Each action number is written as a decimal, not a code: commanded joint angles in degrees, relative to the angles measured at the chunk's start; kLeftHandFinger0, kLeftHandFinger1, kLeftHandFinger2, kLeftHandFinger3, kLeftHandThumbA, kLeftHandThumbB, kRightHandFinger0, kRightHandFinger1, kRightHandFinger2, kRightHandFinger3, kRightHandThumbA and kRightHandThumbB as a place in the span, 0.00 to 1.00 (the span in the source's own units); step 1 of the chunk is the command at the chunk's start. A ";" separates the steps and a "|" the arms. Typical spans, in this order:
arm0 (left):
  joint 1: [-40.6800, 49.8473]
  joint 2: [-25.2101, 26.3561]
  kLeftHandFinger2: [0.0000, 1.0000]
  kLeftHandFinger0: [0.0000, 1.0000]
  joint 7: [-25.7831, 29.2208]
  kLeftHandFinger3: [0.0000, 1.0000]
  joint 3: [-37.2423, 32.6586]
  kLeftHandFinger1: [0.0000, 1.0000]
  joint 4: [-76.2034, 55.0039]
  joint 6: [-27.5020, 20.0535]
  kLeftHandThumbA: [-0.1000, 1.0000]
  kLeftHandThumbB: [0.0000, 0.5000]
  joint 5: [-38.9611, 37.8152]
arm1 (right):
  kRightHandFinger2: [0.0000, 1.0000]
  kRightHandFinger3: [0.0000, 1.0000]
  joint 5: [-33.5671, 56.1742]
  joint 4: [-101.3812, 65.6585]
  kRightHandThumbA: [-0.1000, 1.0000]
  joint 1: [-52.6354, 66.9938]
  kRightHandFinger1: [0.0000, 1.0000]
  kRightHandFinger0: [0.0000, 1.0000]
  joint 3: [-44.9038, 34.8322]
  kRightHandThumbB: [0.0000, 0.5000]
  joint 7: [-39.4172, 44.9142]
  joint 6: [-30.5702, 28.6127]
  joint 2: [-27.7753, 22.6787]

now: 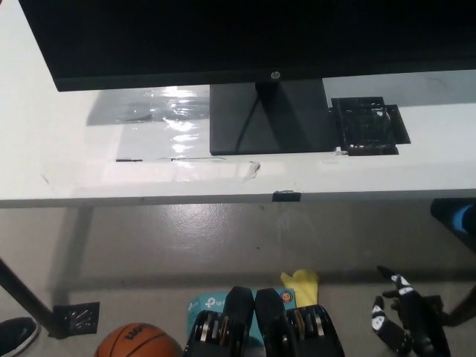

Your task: The robot uses its right hand to pick up the cloth kept in the middle of the desk and use it to wipe the monitor in the middle of the desk by swiping its screen twice

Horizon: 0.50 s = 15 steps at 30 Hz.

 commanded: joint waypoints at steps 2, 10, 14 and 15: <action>0.10 0.39 0.00 0.68 1.02 0.00 0.71 0.55 0.04 -1.93 0.52 1.00 -0.53 | 0.93 0.89 14.55 2.97 0.25 -0.32 0.76 0.61 -5.66 0.41 -5.89 -14.65 2.63; -0.40 0.20 0.00 0.68 0.69 0.00 1.05 0.56 -0.29 -0.32 0.50 1.00 -0.91 | 0.86 0.85 19.50 4.87 0.18 -2.06 0.56 0.26 -8.47 0.44 -2.72 -11.76 4.52; -0.62 0.11 0.00 0.67 0.67 0.00 1.10 0.55 -0.43 -0.56 0.50 1.00 -1.05 | 0.82 0.84 20.32 5.54 0.18 -2.80 0.52 0.25 -8.57 0.43 -2.05 -11.33 4.35; -0.50 0.21 0.00 0.67 0.91 0.00 1.11 0.56 -0.91 -0.14 0.50 1.00 -0.63 | 0.82 0.84 19.93 4.96 0.21 -2.80 0.53 0.29 -8.07 0.43 -1.59 -10.20 4.15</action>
